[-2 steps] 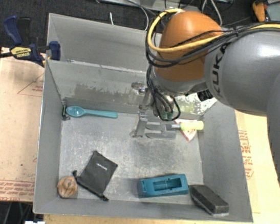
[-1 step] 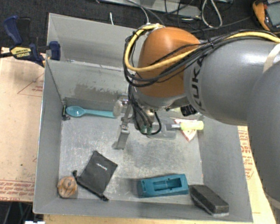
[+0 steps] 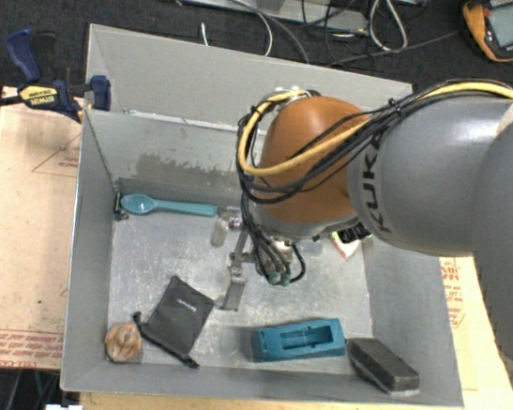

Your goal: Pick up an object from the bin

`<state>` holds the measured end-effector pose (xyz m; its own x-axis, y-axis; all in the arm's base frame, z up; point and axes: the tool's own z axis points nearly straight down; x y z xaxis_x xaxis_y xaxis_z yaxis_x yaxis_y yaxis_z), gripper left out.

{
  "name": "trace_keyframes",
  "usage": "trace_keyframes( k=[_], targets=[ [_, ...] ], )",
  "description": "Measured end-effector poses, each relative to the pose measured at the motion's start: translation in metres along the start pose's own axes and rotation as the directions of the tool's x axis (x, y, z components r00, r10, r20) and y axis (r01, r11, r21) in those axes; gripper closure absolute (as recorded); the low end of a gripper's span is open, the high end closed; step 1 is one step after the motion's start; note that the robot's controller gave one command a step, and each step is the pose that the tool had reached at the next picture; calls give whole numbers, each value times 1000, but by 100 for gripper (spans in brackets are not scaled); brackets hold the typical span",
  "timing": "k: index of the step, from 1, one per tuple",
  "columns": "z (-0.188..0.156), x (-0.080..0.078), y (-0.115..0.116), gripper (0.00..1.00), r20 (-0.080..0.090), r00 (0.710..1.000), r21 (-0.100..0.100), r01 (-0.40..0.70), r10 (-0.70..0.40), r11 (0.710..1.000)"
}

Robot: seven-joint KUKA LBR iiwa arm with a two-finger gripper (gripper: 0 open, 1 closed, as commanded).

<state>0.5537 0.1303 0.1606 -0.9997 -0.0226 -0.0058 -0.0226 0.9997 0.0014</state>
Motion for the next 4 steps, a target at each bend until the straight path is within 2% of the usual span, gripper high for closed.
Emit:
trace_keyframes(
  k=[1,2,3,4],
  targets=[
    [10,4,34,0,0,999,-4,-41,41,999],
    [52,35,43,0,-1,988,1,-156,156,988],
    [78,36,36,0,2,994,-4,-105,105,994],
    [87,30,15,0,-4,967,-1,-255,255,967]
  ],
)
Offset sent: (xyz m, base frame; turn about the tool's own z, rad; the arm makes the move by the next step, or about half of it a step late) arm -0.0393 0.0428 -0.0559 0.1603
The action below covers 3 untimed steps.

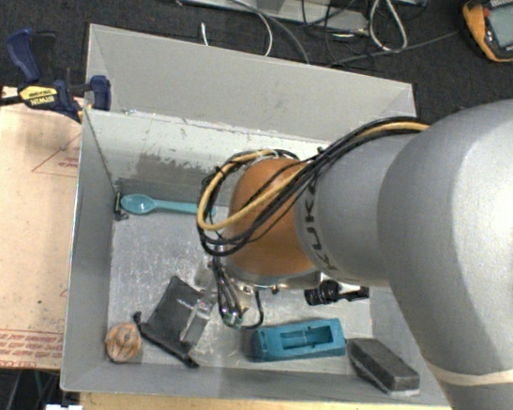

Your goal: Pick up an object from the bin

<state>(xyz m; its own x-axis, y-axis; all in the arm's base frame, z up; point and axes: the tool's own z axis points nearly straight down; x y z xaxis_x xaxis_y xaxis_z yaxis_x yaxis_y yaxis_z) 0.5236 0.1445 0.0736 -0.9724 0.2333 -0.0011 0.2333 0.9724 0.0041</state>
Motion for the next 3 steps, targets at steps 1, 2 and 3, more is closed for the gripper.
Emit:
trace_keyframes(
  k=[1,2,3],
  targets=[
    [3,-5,-17,100,3,1000,0,0,0,1000],
    [3,-3,-13,100,4,1000,-1,8,-8,1000],
    [-53,-3,-14,100,-2,999,1,49,-49,999]
  ],
)
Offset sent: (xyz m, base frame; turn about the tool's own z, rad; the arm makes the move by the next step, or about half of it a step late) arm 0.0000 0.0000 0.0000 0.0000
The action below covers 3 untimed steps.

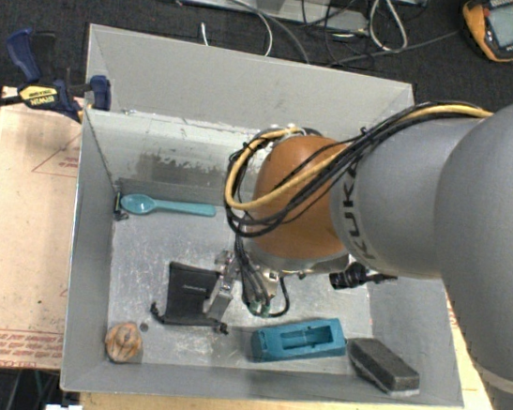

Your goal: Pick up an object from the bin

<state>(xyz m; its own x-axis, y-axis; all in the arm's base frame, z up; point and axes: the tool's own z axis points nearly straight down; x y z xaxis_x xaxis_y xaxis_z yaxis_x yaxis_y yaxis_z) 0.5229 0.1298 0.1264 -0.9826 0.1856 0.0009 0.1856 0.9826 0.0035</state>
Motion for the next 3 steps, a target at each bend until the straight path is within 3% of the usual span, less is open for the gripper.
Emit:
trace_keyframes(
  k=[1,2,3],
  targets=[
    [6,-10,-23,100,6,950,-1,311,-311,950],
    [22,-28,-16,100,8,948,-2,318,-318,948],
    [-51,-28,-19,100,2,996,-1,91,-91,996]
  ],
)
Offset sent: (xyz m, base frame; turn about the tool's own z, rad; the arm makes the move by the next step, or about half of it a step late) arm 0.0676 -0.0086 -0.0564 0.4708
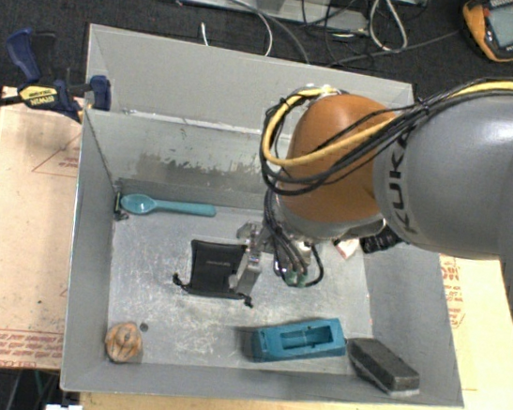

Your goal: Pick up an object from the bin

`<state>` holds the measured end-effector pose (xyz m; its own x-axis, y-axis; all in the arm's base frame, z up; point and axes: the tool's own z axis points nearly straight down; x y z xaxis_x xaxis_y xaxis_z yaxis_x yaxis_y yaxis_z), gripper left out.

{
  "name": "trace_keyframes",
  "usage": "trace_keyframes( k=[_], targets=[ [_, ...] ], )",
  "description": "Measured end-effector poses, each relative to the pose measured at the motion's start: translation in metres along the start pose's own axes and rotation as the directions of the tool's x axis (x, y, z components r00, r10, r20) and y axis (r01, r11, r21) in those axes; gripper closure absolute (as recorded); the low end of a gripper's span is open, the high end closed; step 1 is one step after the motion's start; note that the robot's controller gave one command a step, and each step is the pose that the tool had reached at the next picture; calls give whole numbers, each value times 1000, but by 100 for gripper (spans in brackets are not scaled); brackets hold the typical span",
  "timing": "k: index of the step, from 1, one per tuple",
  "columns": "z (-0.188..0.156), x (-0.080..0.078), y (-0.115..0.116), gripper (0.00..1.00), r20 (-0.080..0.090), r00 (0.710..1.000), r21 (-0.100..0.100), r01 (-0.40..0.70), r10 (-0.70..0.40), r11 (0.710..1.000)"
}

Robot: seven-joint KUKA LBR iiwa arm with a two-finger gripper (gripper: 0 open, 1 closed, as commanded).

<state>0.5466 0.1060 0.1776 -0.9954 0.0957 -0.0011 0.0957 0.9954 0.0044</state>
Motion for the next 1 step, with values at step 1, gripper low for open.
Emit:
trace_keyframes(
  k=[1],
  targets=[
    [-12,-10,-4,100,15,986,-3,164,-164,986]
  ],
)
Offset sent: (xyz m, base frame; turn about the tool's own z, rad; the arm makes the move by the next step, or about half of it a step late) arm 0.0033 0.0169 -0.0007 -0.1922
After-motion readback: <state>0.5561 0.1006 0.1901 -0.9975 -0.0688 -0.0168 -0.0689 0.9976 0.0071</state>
